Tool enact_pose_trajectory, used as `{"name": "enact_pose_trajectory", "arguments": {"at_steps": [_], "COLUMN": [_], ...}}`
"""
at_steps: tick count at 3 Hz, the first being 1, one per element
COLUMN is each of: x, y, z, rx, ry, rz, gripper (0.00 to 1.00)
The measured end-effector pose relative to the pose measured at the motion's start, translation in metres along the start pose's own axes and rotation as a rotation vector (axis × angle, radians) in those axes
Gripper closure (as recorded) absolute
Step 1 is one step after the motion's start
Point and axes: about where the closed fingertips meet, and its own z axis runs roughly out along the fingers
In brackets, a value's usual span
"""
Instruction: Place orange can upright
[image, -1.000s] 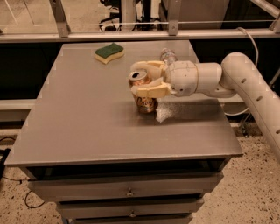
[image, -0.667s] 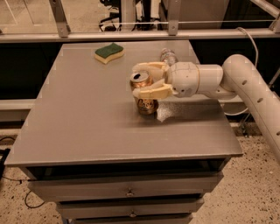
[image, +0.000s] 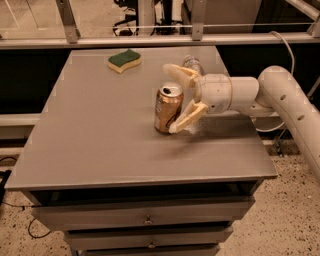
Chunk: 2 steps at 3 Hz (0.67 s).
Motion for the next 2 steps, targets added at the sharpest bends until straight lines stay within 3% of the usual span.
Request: {"name": "enact_pose_trajectory", "arguments": {"at_steps": [2], "x": [-0.002], "y": [-0.016], "z": [-0.05], "rx": [0.058], "ry": [0.095], "rz": [-0.028], "gripper": [0.0]}}
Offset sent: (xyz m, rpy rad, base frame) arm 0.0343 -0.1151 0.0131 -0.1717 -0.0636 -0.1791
